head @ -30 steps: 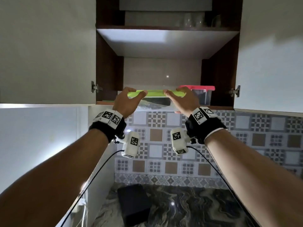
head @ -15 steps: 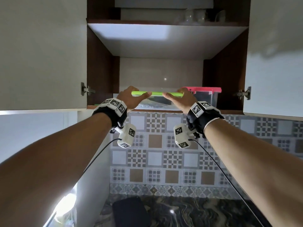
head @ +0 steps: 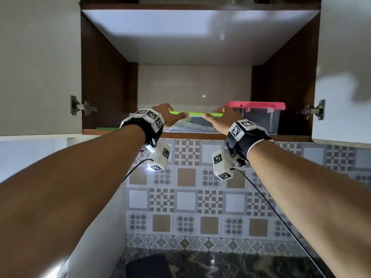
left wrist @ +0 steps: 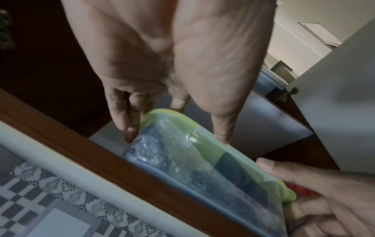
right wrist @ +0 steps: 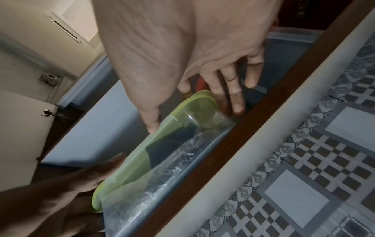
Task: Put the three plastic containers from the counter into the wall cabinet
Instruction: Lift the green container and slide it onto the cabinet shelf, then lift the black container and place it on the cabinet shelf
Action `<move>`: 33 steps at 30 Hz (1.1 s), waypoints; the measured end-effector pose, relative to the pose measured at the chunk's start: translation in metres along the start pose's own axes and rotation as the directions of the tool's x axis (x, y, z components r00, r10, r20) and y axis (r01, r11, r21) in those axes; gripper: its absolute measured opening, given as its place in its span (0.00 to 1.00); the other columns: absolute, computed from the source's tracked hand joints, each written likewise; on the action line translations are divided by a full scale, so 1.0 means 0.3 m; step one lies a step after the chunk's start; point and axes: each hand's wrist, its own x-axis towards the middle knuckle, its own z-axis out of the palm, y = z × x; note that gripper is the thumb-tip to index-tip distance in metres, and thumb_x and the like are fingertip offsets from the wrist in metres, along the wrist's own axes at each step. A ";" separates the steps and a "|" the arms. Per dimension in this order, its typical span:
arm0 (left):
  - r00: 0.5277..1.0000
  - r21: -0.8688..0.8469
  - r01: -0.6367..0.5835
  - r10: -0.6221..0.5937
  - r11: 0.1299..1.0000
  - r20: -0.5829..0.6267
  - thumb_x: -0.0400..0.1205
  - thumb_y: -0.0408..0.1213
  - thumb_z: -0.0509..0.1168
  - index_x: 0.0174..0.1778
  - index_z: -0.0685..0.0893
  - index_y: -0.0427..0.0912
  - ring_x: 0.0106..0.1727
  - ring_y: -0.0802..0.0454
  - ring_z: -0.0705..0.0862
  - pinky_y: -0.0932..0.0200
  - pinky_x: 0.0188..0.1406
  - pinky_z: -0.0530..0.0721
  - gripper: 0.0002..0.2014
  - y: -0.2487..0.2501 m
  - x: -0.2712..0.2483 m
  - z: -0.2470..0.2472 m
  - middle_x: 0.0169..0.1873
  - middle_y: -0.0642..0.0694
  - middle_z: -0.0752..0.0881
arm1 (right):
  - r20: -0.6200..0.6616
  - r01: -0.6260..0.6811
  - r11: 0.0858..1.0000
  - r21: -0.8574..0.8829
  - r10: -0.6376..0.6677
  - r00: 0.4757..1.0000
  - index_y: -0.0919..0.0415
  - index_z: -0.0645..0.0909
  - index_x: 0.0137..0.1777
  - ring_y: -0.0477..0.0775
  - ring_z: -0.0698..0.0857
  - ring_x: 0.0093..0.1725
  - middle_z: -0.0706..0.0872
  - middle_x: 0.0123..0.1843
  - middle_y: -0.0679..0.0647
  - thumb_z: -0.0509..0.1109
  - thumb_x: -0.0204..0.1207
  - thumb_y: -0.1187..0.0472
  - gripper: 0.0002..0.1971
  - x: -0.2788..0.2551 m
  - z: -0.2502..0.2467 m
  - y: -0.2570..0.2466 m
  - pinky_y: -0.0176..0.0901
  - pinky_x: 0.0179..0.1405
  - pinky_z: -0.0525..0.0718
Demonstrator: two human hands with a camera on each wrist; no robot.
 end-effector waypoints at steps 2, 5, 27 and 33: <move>1.000 0.031 -0.014 0.014 0.999 0.005 0.78 0.75 0.56 0.80 0.75 0.44 0.67 0.37 0.83 0.49 0.55 0.76 0.44 0.014 0.032 0.026 0.73 0.40 0.83 | -0.001 -0.011 1.000 -0.004 0.011 1.000 0.53 0.78 0.75 0.63 0.88 0.62 0.87 0.69 0.56 0.65 0.71 0.24 0.41 0.026 0.014 0.020 0.53 0.61 0.87; 1.000 0.025 -0.013 0.013 1.000 -0.011 0.77 0.76 0.56 0.77 0.78 0.44 0.64 0.38 0.84 0.47 0.58 0.79 0.44 0.014 0.062 0.063 0.71 0.40 0.84 | -0.006 -0.010 1.000 -0.025 0.010 1.000 0.53 0.76 0.78 0.64 0.88 0.65 0.85 0.73 0.56 0.64 0.73 0.25 0.41 0.052 0.029 0.041 0.55 0.63 0.87; 0.919 -0.263 -0.358 0.287 0.896 -0.271 0.80 0.59 0.70 0.77 0.76 0.49 0.72 0.52 0.76 0.58 0.72 0.72 0.31 -0.351 -0.829 0.211 0.72 0.47 0.77 | -0.170 0.373 0.927 0.041 -0.361 0.917 0.50 0.73 0.79 0.62 0.77 0.75 0.79 0.76 0.57 0.63 0.77 0.34 0.34 -0.869 0.245 0.096 0.66 0.72 0.76; 0.994 -0.319 -0.057 0.084 0.946 0.069 0.75 0.62 0.69 0.75 0.78 0.55 0.71 0.49 0.79 0.50 0.70 0.82 0.32 -0.583 -1.207 0.492 0.72 0.50 0.75 | 0.175 0.228 0.964 0.135 -0.250 0.952 0.48 0.74 0.78 0.58 0.78 0.74 0.79 0.75 0.54 0.62 0.75 0.33 0.33 -1.268 0.593 0.285 0.64 0.71 0.79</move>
